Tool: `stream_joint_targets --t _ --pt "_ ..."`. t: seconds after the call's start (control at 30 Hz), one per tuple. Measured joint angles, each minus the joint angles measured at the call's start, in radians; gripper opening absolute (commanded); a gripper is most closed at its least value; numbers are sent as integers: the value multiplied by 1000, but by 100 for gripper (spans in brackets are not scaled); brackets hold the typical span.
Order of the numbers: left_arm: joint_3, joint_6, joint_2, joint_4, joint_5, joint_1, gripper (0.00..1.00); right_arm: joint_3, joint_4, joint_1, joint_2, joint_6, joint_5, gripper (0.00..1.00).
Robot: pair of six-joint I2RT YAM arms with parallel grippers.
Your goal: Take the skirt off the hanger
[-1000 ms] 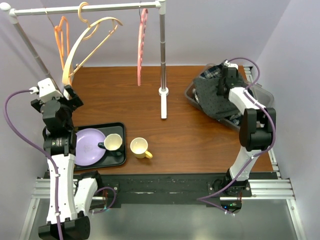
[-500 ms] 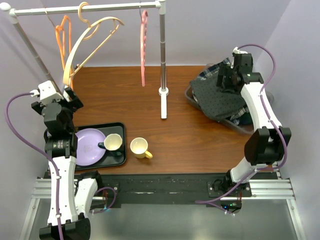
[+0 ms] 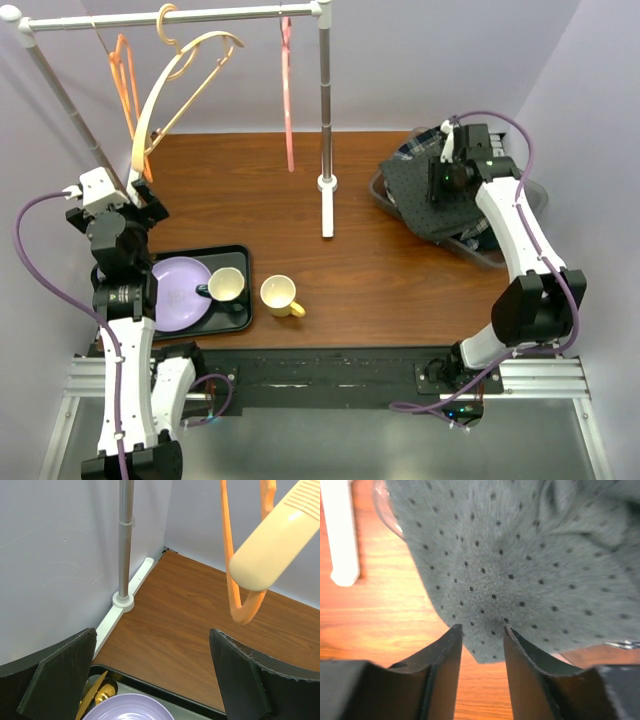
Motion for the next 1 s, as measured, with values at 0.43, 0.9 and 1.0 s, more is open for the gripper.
stream_joint_targets --t 0.43,0.9,1.0 --pt "-9 -3 -3 13 18 0 100 -81 323 3 261 -50 154 33" --pt "-9 -3 17 5 22 0 100 -151 565 4 373 -40 181 40" --pt "-9 -3 16 6 21 0 100 -143 537 4 356 -26 163 53"
